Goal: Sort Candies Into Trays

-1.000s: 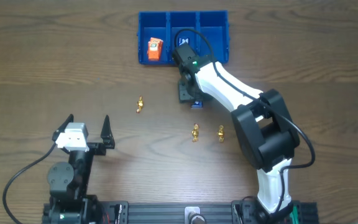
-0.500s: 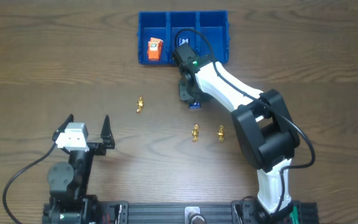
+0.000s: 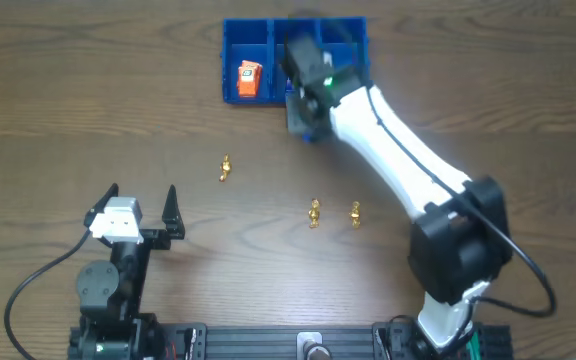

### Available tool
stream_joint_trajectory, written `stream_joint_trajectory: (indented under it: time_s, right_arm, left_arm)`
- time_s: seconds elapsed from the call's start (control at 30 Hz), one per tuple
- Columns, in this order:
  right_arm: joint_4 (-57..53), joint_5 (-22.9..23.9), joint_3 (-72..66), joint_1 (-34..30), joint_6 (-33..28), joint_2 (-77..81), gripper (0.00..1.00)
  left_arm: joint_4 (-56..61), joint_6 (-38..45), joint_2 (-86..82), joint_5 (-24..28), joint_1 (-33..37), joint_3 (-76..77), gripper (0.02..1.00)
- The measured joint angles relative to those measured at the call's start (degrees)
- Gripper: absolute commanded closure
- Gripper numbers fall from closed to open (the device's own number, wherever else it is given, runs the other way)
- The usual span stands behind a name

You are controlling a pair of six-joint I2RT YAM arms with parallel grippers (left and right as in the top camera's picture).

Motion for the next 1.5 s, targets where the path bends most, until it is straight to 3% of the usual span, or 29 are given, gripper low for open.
stream_joint_trajectory:
  time_s: [0.33,0.6,0.97,1.1,1.13,1.2,1.33,1.5]
  right_arm:
    - [5.9,3.41,24.57,-2.43,-0.61,10.51,0.801]
    - [7.72,3.54,25.64,-2.78,-0.35,24.17,0.803]
    - [7.61,3.43,25.66,-2.78,-0.31,25.7,0.75]
    - [7.34,3.45,25.66,-2.78,-0.2,25.7,0.557]
    - [7.32,3.43,25.66,-2.8,0.02,25.7,0.441]
    - [7.23,3.5,25.66,-2.8,0.0,25.7,0.343]
    - [6.01,3.58,25.94,-2.8,-0.22,25.7,0.266]
    - [-0.44,3.61,30.77,-3.19,-0.24,25.7,0.251]
  left_arm:
    - [-0.02,0.0,0.0,0.02,0.0,0.0,0.02]
    - [0.0,0.0,0.0,0.02,0.0,0.0,0.02]
    - [0.0,0.0,0.0,0.02,0.0,0.0,0.02]
    - [-0.02,0.0,0.0,0.02,0.0,0.0,0.02]
    - [-0.02,0.0,0.0,0.02,0.0,0.0,0.023]
    - [0.0,0.0,0.0,0.02,0.0,0.0,0.02]
    - [-0.02,0.0,0.0,0.02,0.0,0.0,0.02]
    - [-0.02,0.02,0.0,0.02,0.0,0.0,0.023]
